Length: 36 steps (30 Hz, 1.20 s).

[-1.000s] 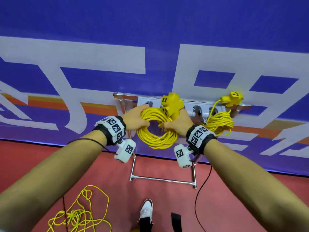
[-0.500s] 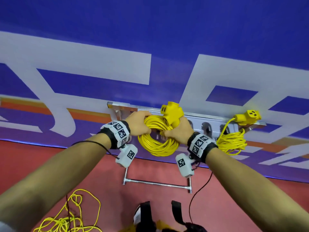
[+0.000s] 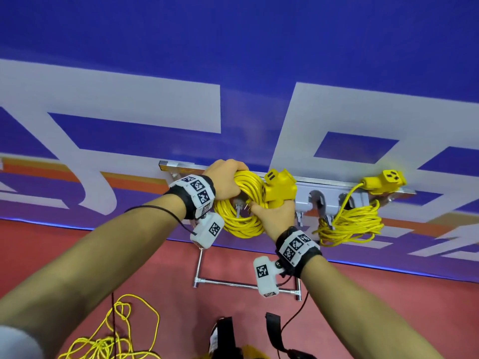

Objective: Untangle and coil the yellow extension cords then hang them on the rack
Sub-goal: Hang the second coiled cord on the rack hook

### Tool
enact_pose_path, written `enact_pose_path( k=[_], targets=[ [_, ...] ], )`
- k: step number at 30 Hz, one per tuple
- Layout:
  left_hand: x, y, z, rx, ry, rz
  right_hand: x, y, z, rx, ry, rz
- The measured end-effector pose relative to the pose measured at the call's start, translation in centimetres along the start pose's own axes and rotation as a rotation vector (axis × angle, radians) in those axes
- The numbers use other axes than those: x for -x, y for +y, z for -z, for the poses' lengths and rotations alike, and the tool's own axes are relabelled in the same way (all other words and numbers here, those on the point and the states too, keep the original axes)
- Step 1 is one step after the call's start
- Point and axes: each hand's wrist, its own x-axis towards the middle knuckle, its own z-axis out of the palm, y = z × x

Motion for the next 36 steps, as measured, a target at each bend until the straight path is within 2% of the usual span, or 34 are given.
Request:
enact_pose_path(
  k=[4, 5, 8, 10, 12, 14, 16, 19, 21, 23, 25, 28, 32, 36],
  targets=[
    [-1.0, 0.1, -0.4, -0.058, 0.018, -0.005, -0.3, 0.5, -0.6, 0.018, 0.047, 0.014],
    [-1.2, -0.1, -0.5, -0.076, 0.023, 0.001, -0.3, 0.8, -0.7, 0.082, 0.053, -0.008],
    [-1.5, -0.6, -1.1, -0.120, 0.048, 0.016, -0.6, 1.8, 0.1, 0.570, 0.068, -0.135],
    [-1.8, -0.3, -1.6, -0.160, 0.057, 0.031, -1.3, 1.4, 1.0, 0.707, 0.027, -0.102],
    [-1.9, 0.2, -2.0, -0.183, 0.075, 0.038, -2.1, 0.2, 2.1, 0.560, -0.109, -0.056],
    [-1.8, 0.2, -2.3, -0.184, 0.103, 0.042, -2.7, -1.1, 3.0, 0.340, -0.272, -0.176],
    [-1.5, 0.2, -2.7, -0.178, 0.137, 0.037, -3.1, -1.7, 3.8, 0.284, -0.344, -0.272],
    [-0.7, 0.2, -3.2, -0.160, 0.212, 0.012, -3.5, -1.0, 3.7, 0.357, -0.301, -0.259],
    [0.0, 0.0, -3.4, -0.067, 0.254, -0.012, -3.3, -0.6, 3.2, 0.391, -0.279, -0.251],
    [0.8, -0.3, -3.5, 0.051, 0.235, -0.042, -3.2, -1.1, 2.9, 0.387, -0.269, -0.265],
    [1.3, -0.9, -3.5, 0.042, 0.156, -0.069, -3.2, -1.6, 2.9, 0.339, -0.275, -0.286],
    [0.4, -1.9, -3.2, 0.036, 0.041, -0.030, -2.7, -2.2, 2.3, 0.326, -0.278, -0.265],
    [-0.6, -2.0, -3.9, 0.225, 0.177, 0.059, -1.6, -2.1, 1.1, 0.324, -0.226, -0.141],
    [-0.5, -2.4, -4.9, 0.337, 0.181, 0.091, -1.1, -1.6, 0.9, 0.426, -0.198, -0.056]
  ],
)
